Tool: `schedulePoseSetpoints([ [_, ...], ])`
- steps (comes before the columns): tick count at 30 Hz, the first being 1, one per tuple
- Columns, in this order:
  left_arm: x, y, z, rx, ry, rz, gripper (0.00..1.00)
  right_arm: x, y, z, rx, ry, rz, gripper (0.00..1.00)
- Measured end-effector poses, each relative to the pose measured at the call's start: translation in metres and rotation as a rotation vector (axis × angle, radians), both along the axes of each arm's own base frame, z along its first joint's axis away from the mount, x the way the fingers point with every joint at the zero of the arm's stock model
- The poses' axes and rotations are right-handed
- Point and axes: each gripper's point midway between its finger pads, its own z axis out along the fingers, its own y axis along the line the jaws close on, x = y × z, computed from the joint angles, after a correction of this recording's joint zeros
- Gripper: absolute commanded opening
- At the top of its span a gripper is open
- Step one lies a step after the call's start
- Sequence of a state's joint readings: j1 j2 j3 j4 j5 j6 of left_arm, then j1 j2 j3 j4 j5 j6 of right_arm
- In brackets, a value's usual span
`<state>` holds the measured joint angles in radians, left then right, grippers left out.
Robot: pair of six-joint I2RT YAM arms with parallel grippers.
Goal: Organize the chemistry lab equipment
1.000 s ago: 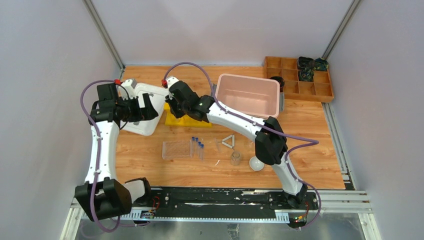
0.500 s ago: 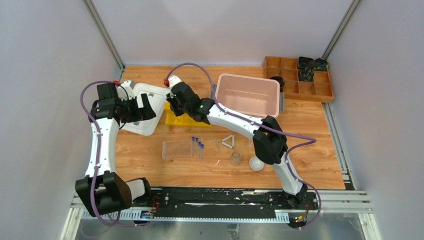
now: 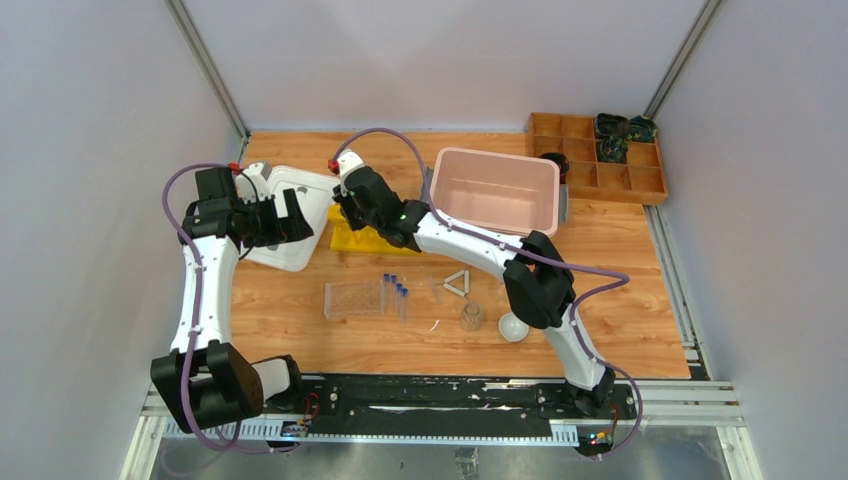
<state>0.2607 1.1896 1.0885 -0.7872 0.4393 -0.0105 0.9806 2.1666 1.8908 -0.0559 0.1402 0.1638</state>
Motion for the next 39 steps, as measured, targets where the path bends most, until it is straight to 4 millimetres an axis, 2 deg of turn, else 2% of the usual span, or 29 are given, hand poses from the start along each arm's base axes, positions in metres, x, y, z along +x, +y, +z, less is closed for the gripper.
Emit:
schedulePoseSetpoints([
  [10,0.000,-0.001,-0.002,-0.005,0.008,-0.002,1.00,0.004,-0.001,-0.003,-0.016,-0.025,-0.007,0.00],
  [25,0.000,-0.001,-0.002,0.003,0.001,-0.023,1.00,0.008,0.004,-0.033,-0.047,-0.012,-0.004,0.00],
  [39,-0.002,-0.001,-0.003,0.005,0.008,-0.028,1.00,0.008,0.003,-0.036,-0.055,-0.014,-0.001,0.00],
])
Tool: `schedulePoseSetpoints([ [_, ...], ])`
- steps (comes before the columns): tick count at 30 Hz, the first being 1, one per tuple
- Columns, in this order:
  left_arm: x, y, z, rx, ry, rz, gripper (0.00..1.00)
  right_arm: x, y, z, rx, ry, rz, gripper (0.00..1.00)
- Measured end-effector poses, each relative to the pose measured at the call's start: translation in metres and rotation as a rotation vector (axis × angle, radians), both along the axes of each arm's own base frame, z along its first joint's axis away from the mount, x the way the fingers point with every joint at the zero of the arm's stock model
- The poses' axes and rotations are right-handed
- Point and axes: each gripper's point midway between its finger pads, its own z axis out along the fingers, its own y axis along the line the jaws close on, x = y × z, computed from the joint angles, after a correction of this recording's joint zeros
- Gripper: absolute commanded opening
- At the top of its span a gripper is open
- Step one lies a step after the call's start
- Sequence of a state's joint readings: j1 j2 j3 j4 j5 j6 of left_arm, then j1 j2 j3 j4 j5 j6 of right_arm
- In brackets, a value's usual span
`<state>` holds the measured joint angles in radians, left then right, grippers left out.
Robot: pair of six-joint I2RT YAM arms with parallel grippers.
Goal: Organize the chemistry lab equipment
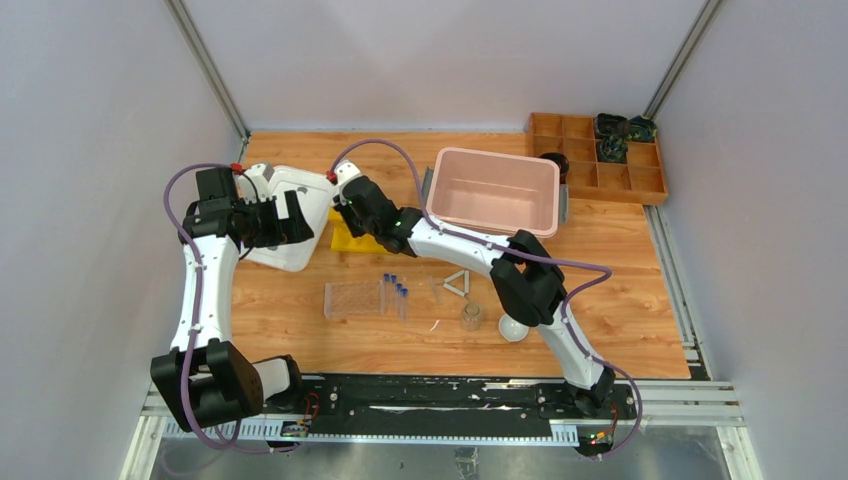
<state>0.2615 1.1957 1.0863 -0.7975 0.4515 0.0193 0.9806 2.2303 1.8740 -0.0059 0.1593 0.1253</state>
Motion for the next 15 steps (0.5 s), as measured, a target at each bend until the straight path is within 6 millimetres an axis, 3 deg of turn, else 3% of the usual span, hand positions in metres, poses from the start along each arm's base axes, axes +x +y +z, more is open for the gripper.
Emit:
schedulePoseSetpoints([
  [15,-0.002,0.000,-0.001,-0.002,0.011,0.001,1.00,-0.006,0.001,-0.019,0.001,0.010,0.019,0.00],
])
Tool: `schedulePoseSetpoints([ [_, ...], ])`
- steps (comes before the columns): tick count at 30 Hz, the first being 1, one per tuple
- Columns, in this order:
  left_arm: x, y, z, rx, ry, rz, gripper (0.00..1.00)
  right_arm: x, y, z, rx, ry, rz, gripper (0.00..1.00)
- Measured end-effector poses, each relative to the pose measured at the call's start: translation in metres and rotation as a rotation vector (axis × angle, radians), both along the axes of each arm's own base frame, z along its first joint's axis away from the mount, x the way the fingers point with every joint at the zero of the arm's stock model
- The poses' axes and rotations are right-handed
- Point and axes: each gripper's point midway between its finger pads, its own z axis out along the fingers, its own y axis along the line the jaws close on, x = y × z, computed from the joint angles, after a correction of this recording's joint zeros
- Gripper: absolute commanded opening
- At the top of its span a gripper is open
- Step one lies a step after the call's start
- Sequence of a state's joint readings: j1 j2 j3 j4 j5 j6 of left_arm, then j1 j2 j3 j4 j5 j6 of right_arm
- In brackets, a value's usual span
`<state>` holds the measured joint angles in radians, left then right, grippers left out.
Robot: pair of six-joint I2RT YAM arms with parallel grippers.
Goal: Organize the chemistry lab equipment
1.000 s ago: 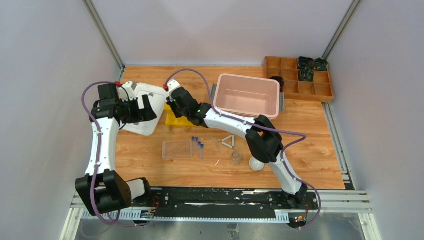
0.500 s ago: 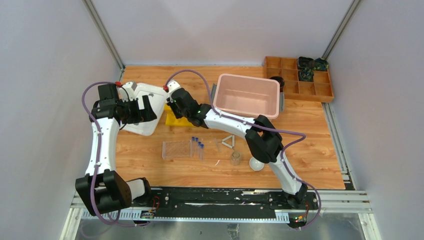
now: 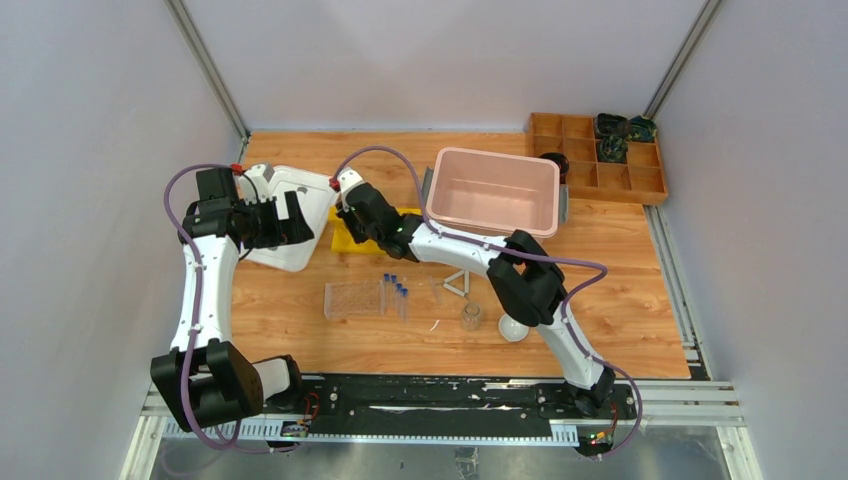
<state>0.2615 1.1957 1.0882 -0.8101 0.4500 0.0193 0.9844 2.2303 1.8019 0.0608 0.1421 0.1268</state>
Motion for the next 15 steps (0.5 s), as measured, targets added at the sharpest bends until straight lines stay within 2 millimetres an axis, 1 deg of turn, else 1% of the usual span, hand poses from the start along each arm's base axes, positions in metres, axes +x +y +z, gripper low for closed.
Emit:
schedulePoseSetpoints([
  [6,0.000,0.000,0.000,0.000,0.000,0.000,1.00,-0.007,0.001,-0.010,-0.008,0.019,0.027,0.00],
  [11,0.001,0.000,0.002,0.001,-0.004,0.000,1.00,-0.010,0.003,-0.012,-0.004,0.027,0.044,0.01],
  [14,0.001,0.000,0.002,0.001,-0.005,0.000,1.00,-0.011,0.003,-0.012,-0.003,0.028,0.047,0.25],
  [15,0.001,0.000,0.002,0.001,-0.005,0.000,1.00,-0.011,0.003,-0.012,-0.003,0.029,0.047,0.30],
])
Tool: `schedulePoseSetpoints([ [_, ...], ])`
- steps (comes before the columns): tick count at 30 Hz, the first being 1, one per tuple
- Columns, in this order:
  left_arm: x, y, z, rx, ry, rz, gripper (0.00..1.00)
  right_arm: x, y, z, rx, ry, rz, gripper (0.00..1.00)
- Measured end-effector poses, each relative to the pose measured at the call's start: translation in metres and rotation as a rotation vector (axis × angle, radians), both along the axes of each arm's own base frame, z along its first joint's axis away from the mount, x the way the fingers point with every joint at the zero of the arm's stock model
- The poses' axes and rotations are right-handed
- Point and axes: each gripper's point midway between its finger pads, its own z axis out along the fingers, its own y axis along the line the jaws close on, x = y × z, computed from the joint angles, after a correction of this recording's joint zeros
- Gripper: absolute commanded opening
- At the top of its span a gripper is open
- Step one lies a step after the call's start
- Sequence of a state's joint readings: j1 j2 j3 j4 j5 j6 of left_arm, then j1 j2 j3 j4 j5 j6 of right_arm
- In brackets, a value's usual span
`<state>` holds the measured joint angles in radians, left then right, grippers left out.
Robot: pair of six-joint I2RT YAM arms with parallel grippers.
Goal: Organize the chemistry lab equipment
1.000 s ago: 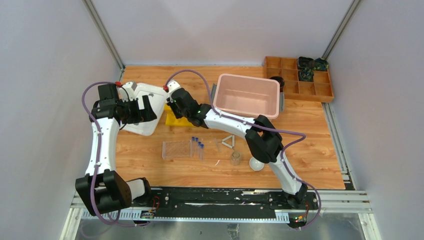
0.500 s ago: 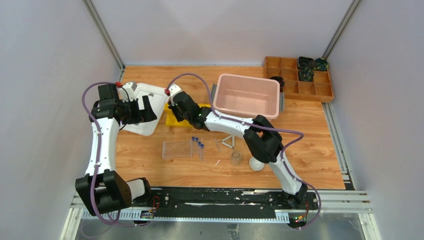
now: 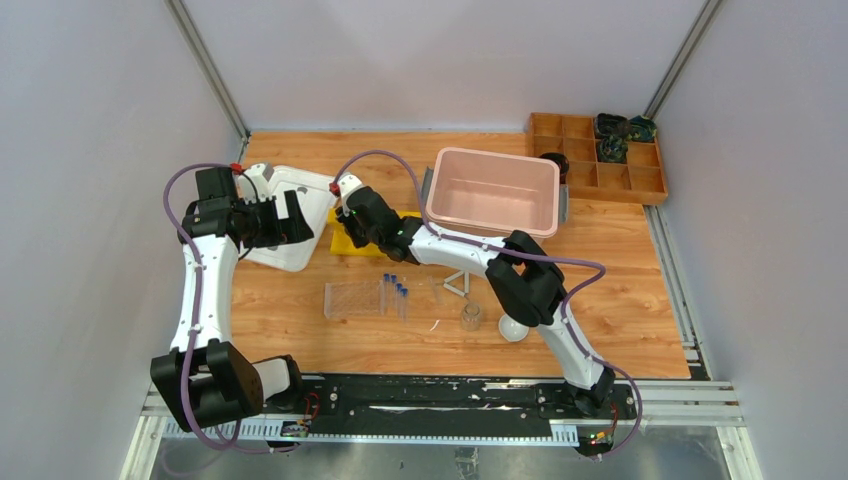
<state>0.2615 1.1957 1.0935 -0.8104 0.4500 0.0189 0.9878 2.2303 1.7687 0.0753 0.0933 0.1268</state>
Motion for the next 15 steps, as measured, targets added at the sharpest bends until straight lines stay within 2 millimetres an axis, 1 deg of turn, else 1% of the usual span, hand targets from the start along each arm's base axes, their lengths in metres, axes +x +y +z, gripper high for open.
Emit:
schedulePoseSetpoints([
  [5,0.000,0.000,0.000,0.000,-0.001,0.000,1.00,-0.003,0.000,-0.002,-0.002,0.018,-0.001,0.45],
  [7,0.000,0.000,0.001,0.000,-0.003,0.000,1.00,-0.007,-0.001,-0.001,-0.008,0.024,-0.002,0.47],
  [9,-0.001,0.000,0.001,0.001,-0.004,0.000,1.00,-0.011,-0.002,0.005,-0.009,0.020,-0.004,0.47],
  [11,-0.001,0.000,0.002,0.001,-0.004,0.000,1.00,-0.017,-0.004,0.015,-0.007,0.010,-0.008,0.46],
  [15,-0.002,-0.001,0.008,0.004,-0.016,0.000,1.00,-0.036,-0.017,0.049,0.023,-0.010,-0.030,0.36],
])
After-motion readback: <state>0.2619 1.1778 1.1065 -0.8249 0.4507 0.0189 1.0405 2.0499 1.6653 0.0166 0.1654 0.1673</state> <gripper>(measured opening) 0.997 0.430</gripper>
